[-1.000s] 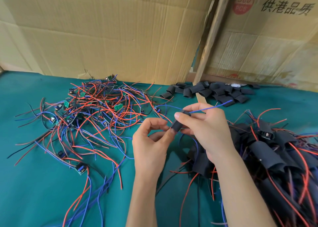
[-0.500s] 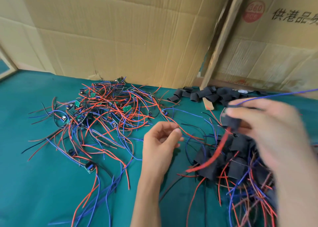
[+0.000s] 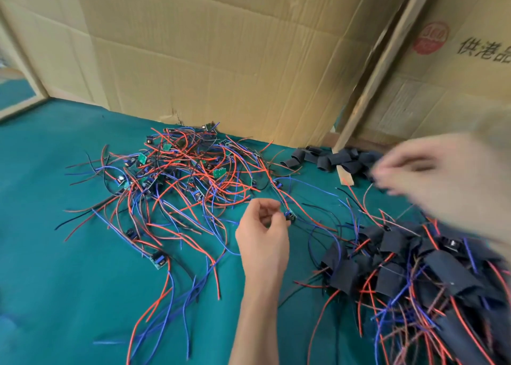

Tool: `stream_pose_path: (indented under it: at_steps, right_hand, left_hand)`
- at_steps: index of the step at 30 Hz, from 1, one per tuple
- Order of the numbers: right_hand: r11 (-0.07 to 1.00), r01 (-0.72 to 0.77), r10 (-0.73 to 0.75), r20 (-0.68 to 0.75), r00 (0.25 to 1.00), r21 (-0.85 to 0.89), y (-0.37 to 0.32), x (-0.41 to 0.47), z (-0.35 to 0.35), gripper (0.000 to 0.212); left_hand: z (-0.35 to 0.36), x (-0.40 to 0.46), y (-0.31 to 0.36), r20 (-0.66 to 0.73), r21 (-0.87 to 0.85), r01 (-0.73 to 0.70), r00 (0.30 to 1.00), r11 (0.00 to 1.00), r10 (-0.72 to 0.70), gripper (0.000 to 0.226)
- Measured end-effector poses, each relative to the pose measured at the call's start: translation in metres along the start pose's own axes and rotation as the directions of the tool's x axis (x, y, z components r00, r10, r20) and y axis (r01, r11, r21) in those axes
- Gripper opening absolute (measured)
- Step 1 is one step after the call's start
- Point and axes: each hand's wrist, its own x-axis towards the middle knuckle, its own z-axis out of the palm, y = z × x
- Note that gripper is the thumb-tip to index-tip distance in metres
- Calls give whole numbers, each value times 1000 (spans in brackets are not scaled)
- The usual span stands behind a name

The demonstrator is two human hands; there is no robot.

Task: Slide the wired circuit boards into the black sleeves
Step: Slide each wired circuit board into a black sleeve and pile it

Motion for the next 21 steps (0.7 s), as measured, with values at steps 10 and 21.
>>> stream_pose_path:
  at_steps: [10,21]
  right_hand:
    - [981,-86,116,169,979,-172,-4,84,167,14]
    - [920,-65,25,108,994,386,4,62,103,17]
  left_hand:
    - [0,2,1,-45,-1,6,999,1000,-6,23]
    - [2,6,-2,9,-259,74,997,963,-74,16]
